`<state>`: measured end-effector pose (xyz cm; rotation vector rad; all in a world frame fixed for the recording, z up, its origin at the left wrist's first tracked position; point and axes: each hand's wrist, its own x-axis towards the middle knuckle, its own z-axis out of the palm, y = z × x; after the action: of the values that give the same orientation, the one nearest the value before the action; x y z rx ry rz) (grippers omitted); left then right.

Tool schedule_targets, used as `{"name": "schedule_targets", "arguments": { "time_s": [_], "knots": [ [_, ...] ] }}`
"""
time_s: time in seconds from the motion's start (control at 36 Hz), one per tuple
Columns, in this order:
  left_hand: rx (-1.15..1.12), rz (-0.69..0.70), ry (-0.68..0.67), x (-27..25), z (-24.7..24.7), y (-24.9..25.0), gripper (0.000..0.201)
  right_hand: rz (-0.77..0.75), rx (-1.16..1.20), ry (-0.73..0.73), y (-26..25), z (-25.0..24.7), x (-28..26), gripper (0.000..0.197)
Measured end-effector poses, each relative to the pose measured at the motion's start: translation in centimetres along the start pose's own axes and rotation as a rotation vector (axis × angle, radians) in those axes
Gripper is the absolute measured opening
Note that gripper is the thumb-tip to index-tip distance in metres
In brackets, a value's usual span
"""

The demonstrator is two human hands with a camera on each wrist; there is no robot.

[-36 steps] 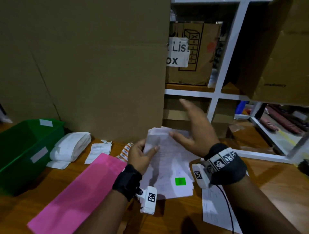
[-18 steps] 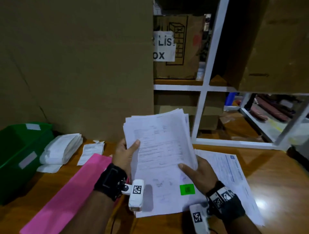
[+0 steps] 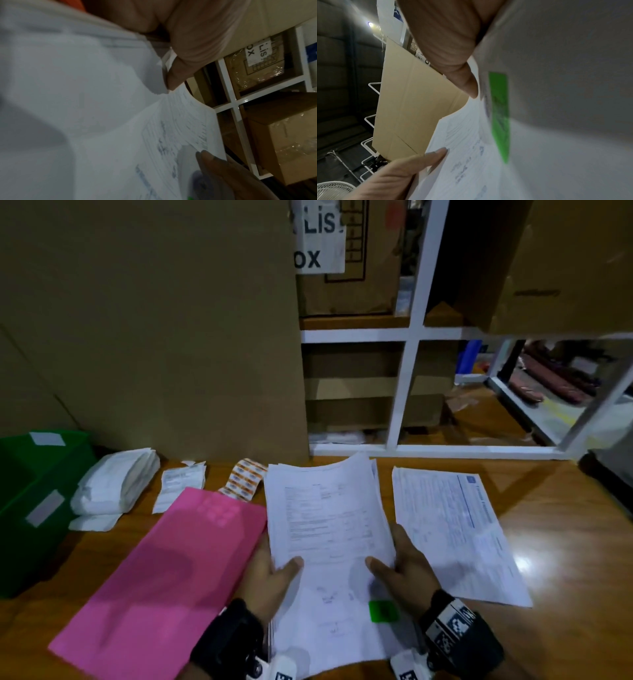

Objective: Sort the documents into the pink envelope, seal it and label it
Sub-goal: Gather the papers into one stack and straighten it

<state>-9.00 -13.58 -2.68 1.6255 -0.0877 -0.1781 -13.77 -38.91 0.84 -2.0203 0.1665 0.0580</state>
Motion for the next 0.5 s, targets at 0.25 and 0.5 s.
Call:
{"name": "schedule_targets", "arguments": {
  "time_s": [0.25, 0.5],
  "knots": [
    [0.194, -0.095, 0.042, -1.6, -2.6, -1.8, 0.054, 0.123, -0.345, 0.119, 1.4, 0.1, -0.9, 0.016],
    [0.390, -0.204, 0.117, -7.1, -5.7, -1.8, 0.024, 0.180, -0.349, 0.089, 2.4, -1.3, -4.0, 0.021]
  ]
}}
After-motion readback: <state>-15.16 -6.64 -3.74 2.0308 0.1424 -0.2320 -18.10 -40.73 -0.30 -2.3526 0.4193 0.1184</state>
